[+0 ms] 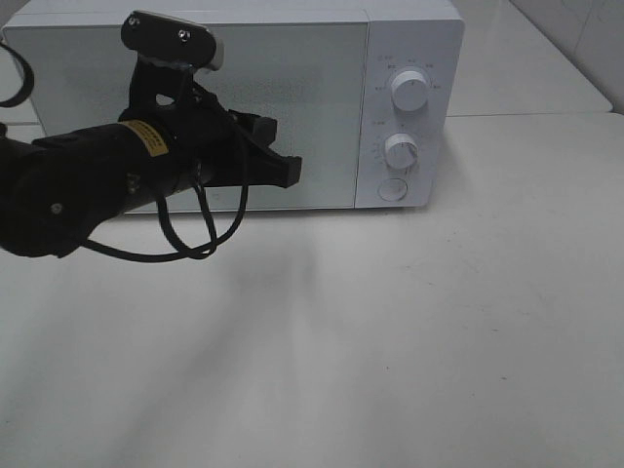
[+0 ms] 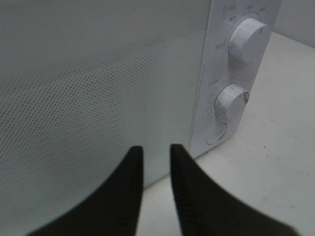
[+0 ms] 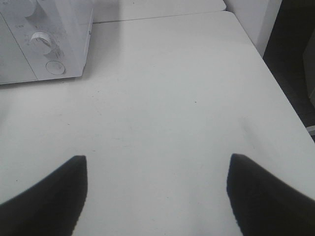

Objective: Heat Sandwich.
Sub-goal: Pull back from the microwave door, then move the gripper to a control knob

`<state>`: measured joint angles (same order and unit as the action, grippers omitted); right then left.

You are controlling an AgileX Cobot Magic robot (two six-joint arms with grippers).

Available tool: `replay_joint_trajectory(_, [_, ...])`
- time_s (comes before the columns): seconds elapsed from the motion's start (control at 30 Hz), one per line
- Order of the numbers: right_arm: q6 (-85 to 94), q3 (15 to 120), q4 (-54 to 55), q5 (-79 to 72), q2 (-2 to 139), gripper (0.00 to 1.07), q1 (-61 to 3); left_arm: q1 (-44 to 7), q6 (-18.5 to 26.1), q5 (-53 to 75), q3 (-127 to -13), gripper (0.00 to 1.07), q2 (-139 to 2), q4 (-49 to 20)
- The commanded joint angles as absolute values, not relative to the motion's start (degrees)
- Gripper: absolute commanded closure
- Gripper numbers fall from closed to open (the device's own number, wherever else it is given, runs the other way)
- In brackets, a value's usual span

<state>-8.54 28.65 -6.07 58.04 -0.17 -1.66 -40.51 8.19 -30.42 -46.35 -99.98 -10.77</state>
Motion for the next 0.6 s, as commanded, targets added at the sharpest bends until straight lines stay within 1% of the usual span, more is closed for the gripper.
replay_joint_trajectory(0.03, [-8.7, 28.6, -6.4, 57.4, -1.8, 0.31, -1.4, -40.7, 7.6, -24.8, -45.8, 0.30, -97.6, -11.7])
replay_joint_trajectory(0.07, [-8.7, 28.6, -6.4, 57.4, -1.8, 0.31, -1.4, -40.7, 7.6, -22.1, -45.9, 0.15, -97.0, -12.3])
replay_joint_trajectory(0.1, [-8.7, 28.6, -6.4, 57.4, -1.8, 0.31, -1.4, -40.7, 7.6, -18.4, -46.1, 0.06, -96.3, -12.4])
replay_joint_trajectory(0.13, [-8.7, 28.6, -6.4, 57.4, -1.8, 0.31, -1.4, -40.6, 7.8, -12.4, -46.1, 0.08, -94.9, -11.9])
replay_joint_trajectory(0.17, [-8.7, 28.6, -6.4, 57.4, -1.8, 0.31, -1.4, -40.4, 7.8, -9.9, -46.1, 0.08, -94.3, -11.3])
replay_joint_trajectory(0.2, [-8.7, 28.6, -6.4, 57.4, -1.8, 0.31, -1.4, -40.4, 7.8, -9.9, -46.1, 0.08, -94.3, -11.3])
replay_joint_trajectory(0.33, [-8.7, 28.6, -6.4, 57.4, -1.8, 0.31, -1.4, -40.4, 7.8, 0.0, -46.1, 0.08, -91.3, -9.8])
replay_joint_trajectory(0.4, [-8.7, 28.6, -6.4, 57.4, -1.8, 0.31, -1.4, -40.4, 7.8, 1.7, -46.2, 0.08, -90.7, -9.8])
replay_joint_trajectory(0.43, [-8.7, 28.6, -6.4, 57.4, -1.8, 0.31, -1.4, -40.4, 7.8, 6.6, -46.2, 0.08, -89.4, -9.8])
replay_joint_trajectory(0.5, [-8.7, 28.6, -6.4, 57.4, -1.8, 0.31, -1.4, -40.4, 7.8, 12.4, -46.2, 0.08, -88.2, -9.4])
replay_joint_trajectory(0.57, [-8.7, 28.6, -6.4, 57.4, -1.8, 0.31, -1.4, -40.4, 7.8, 14.7, -46.2, 0.08, -87.7, -8.9])
replay_joint_trajectory(0.6, [-8.7, 28.6, -6.4, 57.4, -1.8, 0.31, -1.4, -40.4, 7.8, 19.6, -46.2, 0.08, -86.5, -8.2])
